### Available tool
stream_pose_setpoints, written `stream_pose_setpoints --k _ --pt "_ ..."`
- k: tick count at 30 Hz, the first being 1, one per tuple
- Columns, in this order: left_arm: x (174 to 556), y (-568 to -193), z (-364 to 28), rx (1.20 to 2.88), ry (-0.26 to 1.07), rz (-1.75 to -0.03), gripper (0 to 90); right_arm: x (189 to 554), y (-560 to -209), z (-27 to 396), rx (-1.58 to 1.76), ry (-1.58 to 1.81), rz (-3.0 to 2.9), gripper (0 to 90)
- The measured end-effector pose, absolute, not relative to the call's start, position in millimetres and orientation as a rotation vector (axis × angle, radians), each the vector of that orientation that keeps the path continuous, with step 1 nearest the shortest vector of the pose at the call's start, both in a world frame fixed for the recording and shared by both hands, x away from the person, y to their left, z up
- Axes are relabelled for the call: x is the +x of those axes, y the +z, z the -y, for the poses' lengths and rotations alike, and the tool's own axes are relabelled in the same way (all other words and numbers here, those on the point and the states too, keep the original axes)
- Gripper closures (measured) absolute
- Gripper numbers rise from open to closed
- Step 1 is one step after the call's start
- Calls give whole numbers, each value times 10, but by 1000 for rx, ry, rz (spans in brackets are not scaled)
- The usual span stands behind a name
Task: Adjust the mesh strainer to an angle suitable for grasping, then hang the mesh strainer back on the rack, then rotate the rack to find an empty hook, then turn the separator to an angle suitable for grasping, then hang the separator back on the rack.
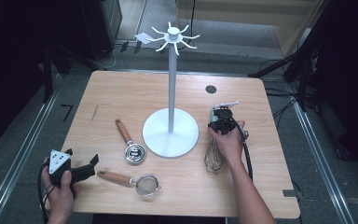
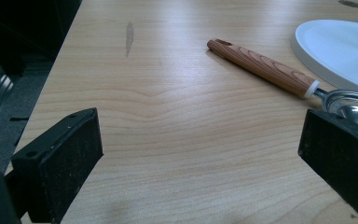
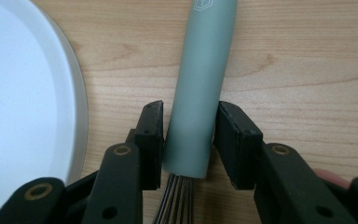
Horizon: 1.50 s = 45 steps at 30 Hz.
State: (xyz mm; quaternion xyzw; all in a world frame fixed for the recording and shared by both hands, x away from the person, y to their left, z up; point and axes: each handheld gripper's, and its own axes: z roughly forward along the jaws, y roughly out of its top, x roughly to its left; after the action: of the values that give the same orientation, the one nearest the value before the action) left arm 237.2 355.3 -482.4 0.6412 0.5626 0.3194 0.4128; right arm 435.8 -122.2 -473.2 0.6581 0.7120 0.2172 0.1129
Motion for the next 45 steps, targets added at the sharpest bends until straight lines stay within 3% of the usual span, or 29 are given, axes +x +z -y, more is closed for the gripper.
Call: stream_pose_setpoints --k 3,26,45 --pt "2374 -4825 -3548 1618 804 -1414 0 4339 -4728 1184 1896 586 -2093 703" --pt "2390 -4824 -3550 1633 786 -1416 0 4262 -4736 1222 1799 581 -2154 711" --pt "2394 -4820 -3571 1611 791 -1396 0 3888 -4431 1602 1736 1019 -2034 712"
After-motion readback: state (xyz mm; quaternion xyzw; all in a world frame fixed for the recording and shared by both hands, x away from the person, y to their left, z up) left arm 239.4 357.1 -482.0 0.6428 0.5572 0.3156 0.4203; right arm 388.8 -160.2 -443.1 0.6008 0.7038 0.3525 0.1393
